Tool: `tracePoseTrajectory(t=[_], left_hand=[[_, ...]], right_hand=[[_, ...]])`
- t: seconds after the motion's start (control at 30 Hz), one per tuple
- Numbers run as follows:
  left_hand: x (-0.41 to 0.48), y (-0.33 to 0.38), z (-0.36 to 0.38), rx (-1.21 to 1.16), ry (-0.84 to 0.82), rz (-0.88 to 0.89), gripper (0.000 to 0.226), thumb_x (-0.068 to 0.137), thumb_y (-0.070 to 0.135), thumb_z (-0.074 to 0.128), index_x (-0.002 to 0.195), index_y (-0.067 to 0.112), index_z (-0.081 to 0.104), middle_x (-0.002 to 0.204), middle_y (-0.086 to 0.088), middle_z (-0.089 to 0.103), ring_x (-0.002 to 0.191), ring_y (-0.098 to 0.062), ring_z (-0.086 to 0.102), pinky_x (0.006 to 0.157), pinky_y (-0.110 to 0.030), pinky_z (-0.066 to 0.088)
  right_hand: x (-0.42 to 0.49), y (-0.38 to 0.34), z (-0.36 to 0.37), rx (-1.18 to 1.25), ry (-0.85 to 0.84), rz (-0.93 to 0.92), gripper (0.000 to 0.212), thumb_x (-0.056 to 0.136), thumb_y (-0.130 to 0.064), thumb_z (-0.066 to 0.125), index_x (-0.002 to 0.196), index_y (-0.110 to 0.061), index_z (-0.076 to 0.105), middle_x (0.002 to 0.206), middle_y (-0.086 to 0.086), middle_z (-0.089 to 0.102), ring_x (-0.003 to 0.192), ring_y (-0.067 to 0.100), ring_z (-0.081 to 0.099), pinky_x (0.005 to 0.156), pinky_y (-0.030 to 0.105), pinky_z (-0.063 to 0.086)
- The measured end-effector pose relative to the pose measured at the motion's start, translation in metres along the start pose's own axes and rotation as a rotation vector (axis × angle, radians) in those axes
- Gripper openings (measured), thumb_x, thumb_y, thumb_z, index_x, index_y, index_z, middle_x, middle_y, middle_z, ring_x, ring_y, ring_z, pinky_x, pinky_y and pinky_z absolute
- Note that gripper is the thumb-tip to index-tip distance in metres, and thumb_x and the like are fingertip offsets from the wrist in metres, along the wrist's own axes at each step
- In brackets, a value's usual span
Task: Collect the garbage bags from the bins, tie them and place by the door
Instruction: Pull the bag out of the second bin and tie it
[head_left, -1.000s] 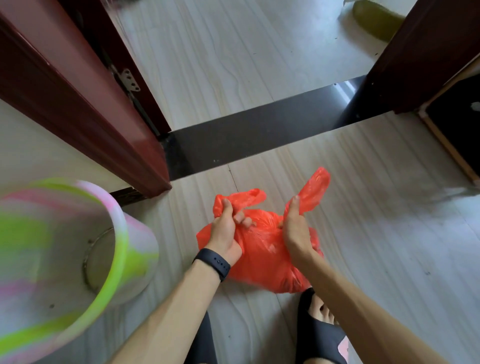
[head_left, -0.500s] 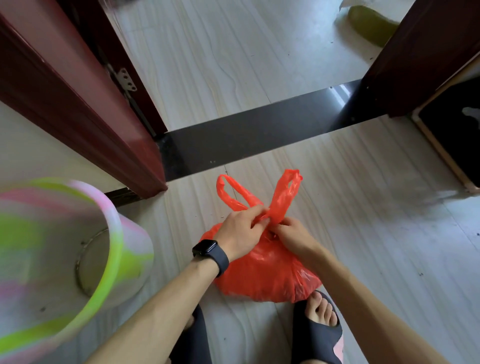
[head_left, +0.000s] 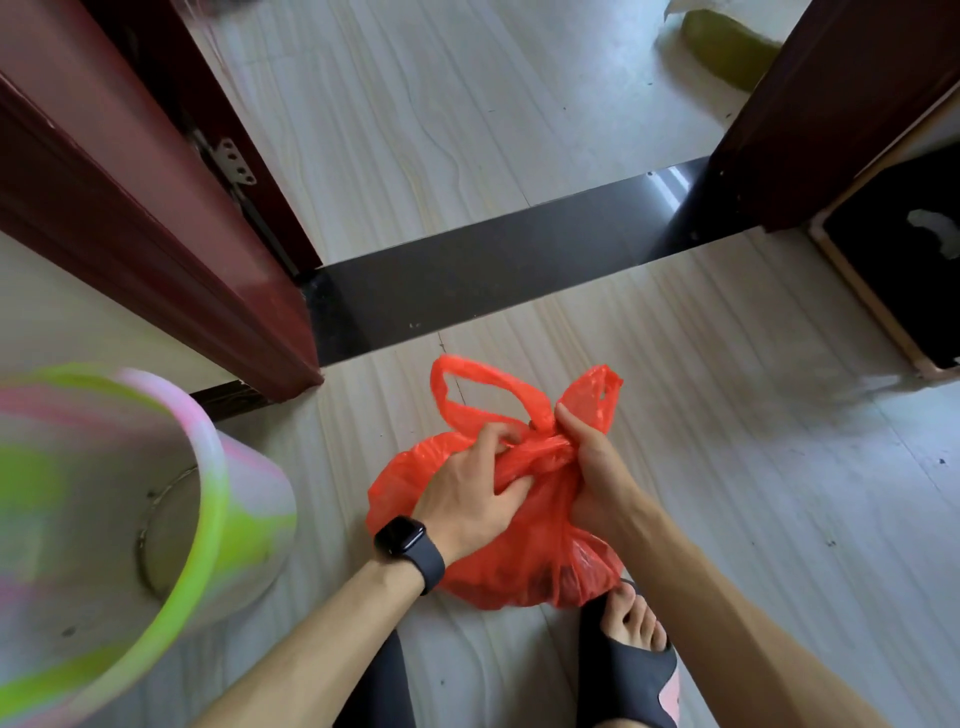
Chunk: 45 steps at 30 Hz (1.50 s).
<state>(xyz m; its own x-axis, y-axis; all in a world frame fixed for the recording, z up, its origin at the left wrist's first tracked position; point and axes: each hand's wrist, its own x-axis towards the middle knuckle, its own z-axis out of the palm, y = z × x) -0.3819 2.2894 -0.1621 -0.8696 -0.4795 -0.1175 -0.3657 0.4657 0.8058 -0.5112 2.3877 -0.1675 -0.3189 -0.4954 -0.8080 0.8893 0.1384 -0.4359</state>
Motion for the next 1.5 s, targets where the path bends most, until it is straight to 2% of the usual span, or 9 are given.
tracePoseTrajectory(t=[0.1,0.2,0.3,0.47,0.63,0.83,0.97,1.23,1.5], left_hand=[[0.001,-0.01,0.004,-0.057,0.112,-0.072,0.036,0.082,0.041,0.072,0.098,0.036,0.039,0.088,0.013,0.068,0.082,-0.007,0.066,0.071,-0.02,0.047],[0.006,-0.01,0.004,-0.089,0.101,-0.115,0.027,0.084,0.044,0.07,0.098,0.038,0.047,0.084,0.016,0.068,0.081,0.0,0.064,0.067,-0.011,0.042],[0.008,-0.009,0.005,-0.048,0.023,-0.067,0.023,0.088,0.041,0.068,0.109,0.032,0.066,0.099,0.012,0.074,0.093,0.0,0.064,0.075,-0.003,0.041],[0.011,-0.006,0.003,-0.071,-0.139,-0.11,0.024,0.092,0.043,0.063,0.102,0.024,0.074,0.091,0.008,0.075,0.085,-0.006,0.067,0.078,-0.025,0.05],[0.027,-0.009,-0.009,-0.309,-0.316,-0.385,0.021,0.09,0.036,0.068,0.091,0.017,0.077,0.083,-0.003,0.075,0.073,-0.01,0.063,0.077,-0.037,0.053],[0.052,-0.01,-0.022,-0.657,-0.419,-0.639,0.014,0.089,0.015,0.065,0.088,0.011,0.078,0.09,-0.013,0.074,0.082,-0.025,0.068,0.085,-0.04,0.055],[0.056,-0.005,-0.024,-0.829,-0.361,-0.633,0.015,0.092,0.015,0.061,0.079,0.01,0.067,0.056,0.001,0.059,0.049,-0.011,0.053,0.051,-0.023,0.047],[0.055,0.002,-0.039,-0.995,-0.69,-0.723,0.022,0.086,0.037,0.06,0.076,0.02,0.069,0.044,0.006,0.031,0.043,-0.01,0.026,0.051,-0.024,0.027],[0.056,0.011,-0.036,-0.824,-0.823,-0.745,0.065,0.09,0.071,0.041,0.086,0.011,0.066,0.062,-0.006,0.066,0.039,-0.011,0.045,0.047,-0.022,0.044]], right_hand=[[-0.003,-0.001,-0.004,0.081,-0.135,0.023,0.05,0.092,-0.054,0.056,0.074,-0.013,0.079,0.081,0.012,0.077,0.076,0.025,0.076,0.069,0.034,0.06],[-0.01,-0.005,-0.005,0.017,-0.235,-0.035,0.063,0.091,-0.063,0.054,0.113,-0.009,0.075,0.108,0.019,0.075,0.101,0.031,0.072,0.088,0.042,0.056],[-0.011,-0.005,-0.001,-0.071,-0.125,-0.023,0.051,0.089,-0.056,0.061,0.103,-0.01,0.078,0.094,0.015,0.077,0.084,0.027,0.075,0.077,0.038,0.06],[-0.008,-0.01,0.001,0.013,0.084,-0.016,0.03,0.093,-0.035,0.056,0.073,-0.013,0.064,0.067,0.003,0.06,0.06,0.019,0.058,0.062,0.031,0.048],[-0.014,-0.009,-0.007,0.006,-0.111,-0.019,0.024,0.096,-0.024,0.054,0.098,-0.007,0.071,0.067,0.001,0.064,0.058,0.014,0.065,0.061,0.03,0.058],[-0.02,-0.01,-0.018,-0.407,-0.324,-0.178,0.017,0.079,-0.023,0.081,0.085,-0.009,0.072,0.08,0.009,0.071,0.076,0.019,0.069,0.072,0.03,0.058],[-0.02,-0.016,-0.023,-0.822,-0.156,-0.377,0.015,0.078,-0.025,0.084,0.088,-0.015,0.078,0.087,0.007,0.077,0.08,0.013,0.071,0.077,0.03,0.057],[-0.014,0.004,-0.011,-1.228,0.34,-1.086,0.011,0.077,-0.013,0.076,0.085,-0.019,0.079,0.089,0.001,0.071,0.077,0.017,0.066,0.068,0.031,0.052],[-0.016,0.001,-0.009,-1.151,0.418,-1.072,0.028,0.074,0.001,0.076,0.093,-0.02,0.08,0.091,-0.002,0.058,0.075,0.012,0.057,0.065,0.017,0.039]])
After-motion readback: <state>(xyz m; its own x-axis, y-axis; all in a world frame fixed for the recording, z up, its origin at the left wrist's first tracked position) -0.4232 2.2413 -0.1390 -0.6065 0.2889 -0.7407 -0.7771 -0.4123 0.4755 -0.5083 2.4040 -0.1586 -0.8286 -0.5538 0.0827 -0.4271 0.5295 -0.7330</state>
